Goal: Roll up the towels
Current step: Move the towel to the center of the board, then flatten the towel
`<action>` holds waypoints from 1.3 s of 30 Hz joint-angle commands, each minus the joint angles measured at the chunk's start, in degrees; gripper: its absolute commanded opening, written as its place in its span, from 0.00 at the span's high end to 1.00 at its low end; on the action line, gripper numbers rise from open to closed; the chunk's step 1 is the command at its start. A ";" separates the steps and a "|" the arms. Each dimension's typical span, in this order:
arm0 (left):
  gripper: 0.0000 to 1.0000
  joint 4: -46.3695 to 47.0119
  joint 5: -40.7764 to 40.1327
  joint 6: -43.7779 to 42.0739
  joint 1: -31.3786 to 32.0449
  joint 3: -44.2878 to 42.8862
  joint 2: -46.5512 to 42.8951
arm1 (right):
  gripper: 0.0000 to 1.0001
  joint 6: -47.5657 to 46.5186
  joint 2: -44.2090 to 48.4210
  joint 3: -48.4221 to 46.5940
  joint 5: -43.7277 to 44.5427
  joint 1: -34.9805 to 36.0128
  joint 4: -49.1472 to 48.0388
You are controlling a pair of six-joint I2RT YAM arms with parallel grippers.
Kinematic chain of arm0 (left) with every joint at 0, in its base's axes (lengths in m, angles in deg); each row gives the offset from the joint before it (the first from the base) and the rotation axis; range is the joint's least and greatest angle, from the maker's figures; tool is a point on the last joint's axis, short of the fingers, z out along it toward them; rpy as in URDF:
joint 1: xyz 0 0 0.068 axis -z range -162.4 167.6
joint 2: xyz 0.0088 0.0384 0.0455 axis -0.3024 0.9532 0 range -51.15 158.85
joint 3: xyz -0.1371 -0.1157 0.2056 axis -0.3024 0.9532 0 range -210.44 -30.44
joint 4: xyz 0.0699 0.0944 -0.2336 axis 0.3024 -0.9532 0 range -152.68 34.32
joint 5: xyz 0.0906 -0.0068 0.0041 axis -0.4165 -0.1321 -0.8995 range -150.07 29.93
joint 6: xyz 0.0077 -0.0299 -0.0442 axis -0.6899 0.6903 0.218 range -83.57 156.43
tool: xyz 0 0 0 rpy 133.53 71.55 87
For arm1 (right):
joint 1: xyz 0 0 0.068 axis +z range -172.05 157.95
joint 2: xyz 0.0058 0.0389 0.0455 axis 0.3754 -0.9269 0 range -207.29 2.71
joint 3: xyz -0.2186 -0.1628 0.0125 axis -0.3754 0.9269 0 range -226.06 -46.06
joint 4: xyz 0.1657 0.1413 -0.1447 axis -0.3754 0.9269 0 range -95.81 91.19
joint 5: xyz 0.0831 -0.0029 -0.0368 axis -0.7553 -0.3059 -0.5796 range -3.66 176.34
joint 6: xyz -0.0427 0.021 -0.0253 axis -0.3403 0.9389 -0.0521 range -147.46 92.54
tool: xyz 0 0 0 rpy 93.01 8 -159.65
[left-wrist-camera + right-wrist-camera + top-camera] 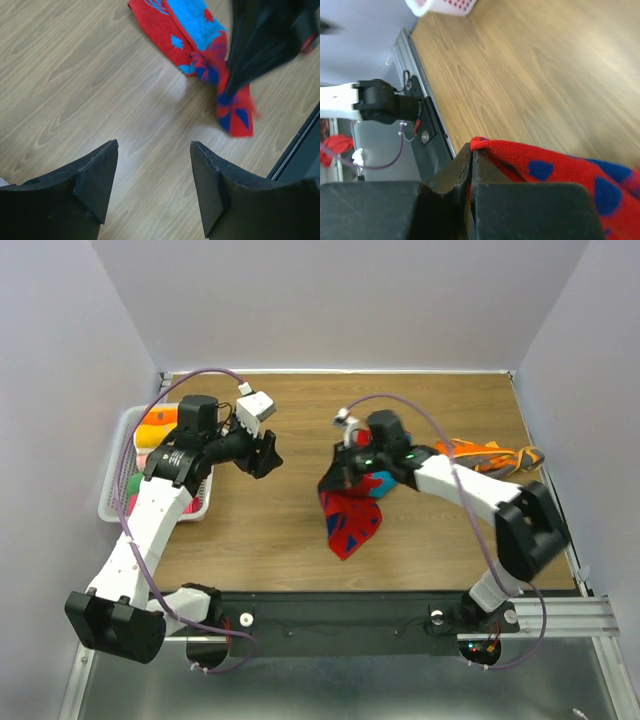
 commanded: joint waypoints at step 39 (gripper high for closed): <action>0.24 10.90 -8.99 -3.21 11.61 2.44 19.09 | 0.99 -48.66 7.91 7.58 41.52 -21.20 38.67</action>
